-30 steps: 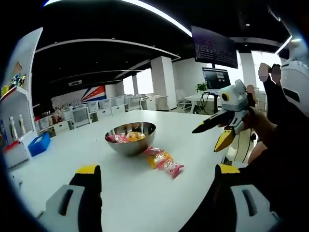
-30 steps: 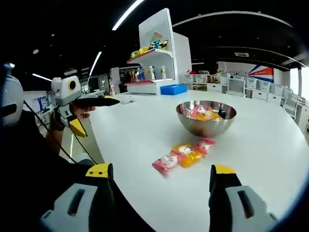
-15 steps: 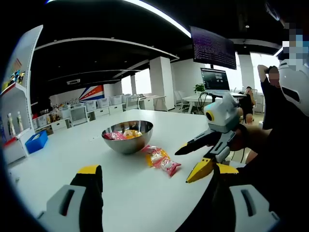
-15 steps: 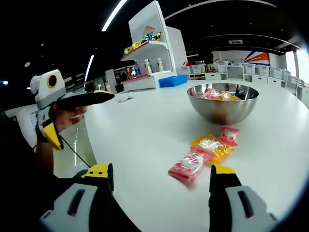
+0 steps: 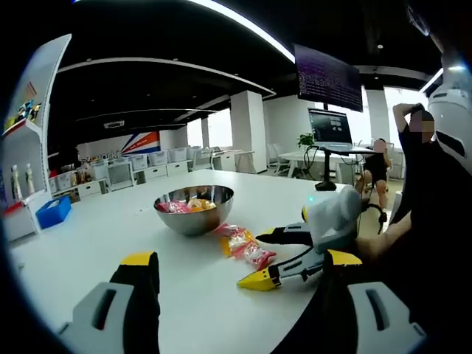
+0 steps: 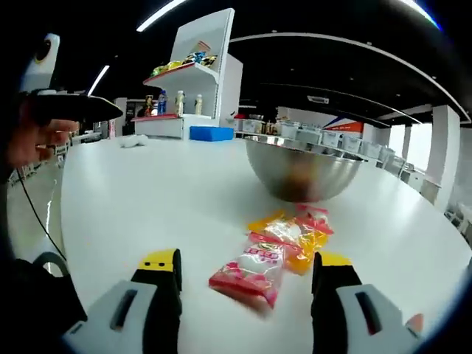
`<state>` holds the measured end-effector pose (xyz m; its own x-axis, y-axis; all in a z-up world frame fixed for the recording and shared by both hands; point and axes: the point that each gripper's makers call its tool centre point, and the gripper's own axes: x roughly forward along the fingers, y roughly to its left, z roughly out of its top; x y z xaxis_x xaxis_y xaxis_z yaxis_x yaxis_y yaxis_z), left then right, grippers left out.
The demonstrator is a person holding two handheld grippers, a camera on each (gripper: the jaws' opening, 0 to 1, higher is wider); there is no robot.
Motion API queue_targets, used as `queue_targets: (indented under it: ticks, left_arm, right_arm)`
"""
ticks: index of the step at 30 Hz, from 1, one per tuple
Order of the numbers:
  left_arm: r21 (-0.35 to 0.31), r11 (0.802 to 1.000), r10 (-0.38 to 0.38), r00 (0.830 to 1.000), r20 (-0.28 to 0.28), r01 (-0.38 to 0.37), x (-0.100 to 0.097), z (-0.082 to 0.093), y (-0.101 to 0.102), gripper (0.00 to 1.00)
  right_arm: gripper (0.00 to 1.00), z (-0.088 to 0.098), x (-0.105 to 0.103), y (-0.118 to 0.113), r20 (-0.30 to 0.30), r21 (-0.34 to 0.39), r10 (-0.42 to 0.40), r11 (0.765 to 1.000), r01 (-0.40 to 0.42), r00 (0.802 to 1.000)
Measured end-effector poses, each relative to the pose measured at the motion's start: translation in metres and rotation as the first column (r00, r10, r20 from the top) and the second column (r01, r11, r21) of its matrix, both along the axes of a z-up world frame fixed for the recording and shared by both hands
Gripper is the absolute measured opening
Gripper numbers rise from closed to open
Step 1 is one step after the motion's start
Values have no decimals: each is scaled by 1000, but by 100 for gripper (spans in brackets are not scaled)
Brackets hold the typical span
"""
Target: Pick up the marshmallows scattered on the table and place them into the bowl on the table
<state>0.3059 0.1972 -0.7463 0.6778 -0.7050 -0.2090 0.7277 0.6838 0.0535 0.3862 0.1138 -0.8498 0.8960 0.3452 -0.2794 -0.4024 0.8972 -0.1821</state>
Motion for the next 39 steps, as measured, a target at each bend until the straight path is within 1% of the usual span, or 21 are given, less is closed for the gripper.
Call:
queue_targets:
  ticks: [5,8,10,11,12,14,17,19,22,31,34,37,39]
  left_arm:
    - [-1,1000,-7,1000,-6,7,-1,-3,-3,89]
    - [-4,1000,-10,1000,-10,10,-2,-4,-5,89]
    - [0,1000,-12,1000,-12,12,-3,-5,-6,89]
    - [1,1000,-12,1000,-12,12,-3,-5,-6,87]
    - [16,1000,-18,1000,-6,18,-4,-7,-6,83]
    - [26,1000,-15,1000,4,15,-4,-7,-5,79]
    - [22,1000,-10,1000,5,10,-3,-5,-5,80]
    - [2,1000,-19,1000,1,19,-3,-3,-7,82]
    - [-9,1000,-26,1000,-7,26,-4,-3,-9,85]
    - [-2,1000,-30,1000,-8,30,-5,-5,-11,85]
    - [6,1000,-28,1000,-8,29,-5,-6,-8,85]
    - [4,1000,-21,1000,-6,21,-1,-5,-5,85]
    - [2,1000,-19,1000,-1,19,0,-4,-4,85]
  right_arm:
    - [63,-2,-1,-4,-11,21,-20,1000,20,1000]
    - [57,-1,0,-7,-3,12,-32,999,32,999]
    - [56,-2,1,-9,-12,22,-29,999,30,1000]
    - [55,-2,1,-10,-17,26,-27,999,28,999]
    - [53,-2,0,-11,-20,28,-28,999,28,999]
    - [49,-2,0,-12,-13,17,-28,999,29,1000]
    - [40,-1,1,-12,-1,-2,-21,1000,21,1000]
    - [38,-2,1,-11,-8,2,-13,1000,13,1000]
    - [33,-3,0,-11,-11,3,-2,1000,2,1000]
    - [31,-4,0,-9,-14,0,12,1000,-12,1000]
    - [30,-4,-2,-9,-15,1,20,1000,-20,1000]
    - [24,-5,-4,-8,-21,6,31,1000,-31,999]
    - [23,-5,-4,-6,-20,1,37,999,-37,999]
